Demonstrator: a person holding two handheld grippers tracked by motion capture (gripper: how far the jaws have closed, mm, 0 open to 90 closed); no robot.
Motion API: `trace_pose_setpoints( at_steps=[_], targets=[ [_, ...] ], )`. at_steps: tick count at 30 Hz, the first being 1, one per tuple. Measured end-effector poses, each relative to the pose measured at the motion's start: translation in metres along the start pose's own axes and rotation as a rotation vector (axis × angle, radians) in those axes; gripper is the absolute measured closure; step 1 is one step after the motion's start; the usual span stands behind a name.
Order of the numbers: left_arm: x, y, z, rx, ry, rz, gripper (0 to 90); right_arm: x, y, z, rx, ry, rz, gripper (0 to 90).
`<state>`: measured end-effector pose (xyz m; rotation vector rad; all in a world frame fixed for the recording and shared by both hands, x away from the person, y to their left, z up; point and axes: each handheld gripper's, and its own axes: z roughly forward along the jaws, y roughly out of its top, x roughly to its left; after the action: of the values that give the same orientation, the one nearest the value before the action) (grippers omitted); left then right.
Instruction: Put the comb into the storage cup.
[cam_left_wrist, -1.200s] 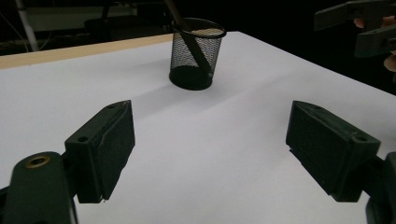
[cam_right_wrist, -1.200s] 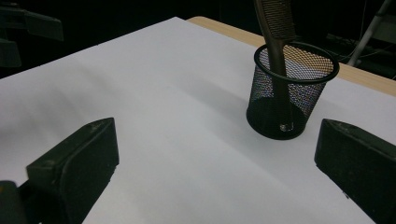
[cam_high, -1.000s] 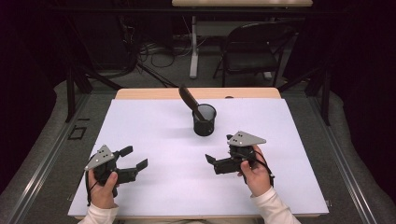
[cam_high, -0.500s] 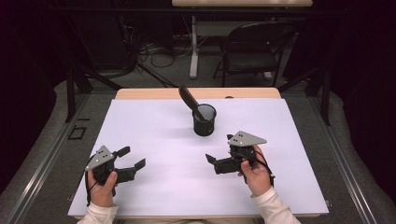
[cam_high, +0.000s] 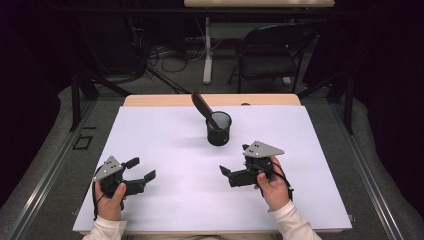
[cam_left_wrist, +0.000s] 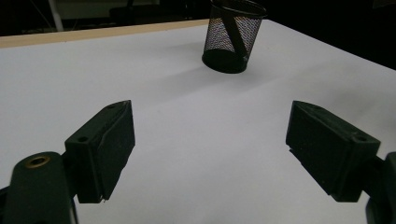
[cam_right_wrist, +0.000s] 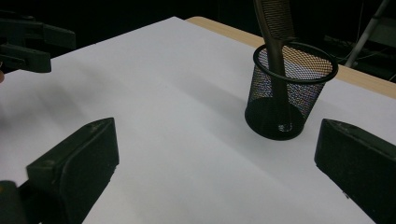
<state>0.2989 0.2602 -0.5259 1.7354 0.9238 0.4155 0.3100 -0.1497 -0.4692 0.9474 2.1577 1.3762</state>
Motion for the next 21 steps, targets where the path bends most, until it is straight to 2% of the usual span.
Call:
trace_pose_setpoints(
  at_steps=[21],
  targets=[
    [0.0000,-0.0014,0.0025,0.010,-0.007,-0.002,16.1,-0.0001,-0.0018,0.0024,0.009,0.003,-0.001,0.0]
  ],
)
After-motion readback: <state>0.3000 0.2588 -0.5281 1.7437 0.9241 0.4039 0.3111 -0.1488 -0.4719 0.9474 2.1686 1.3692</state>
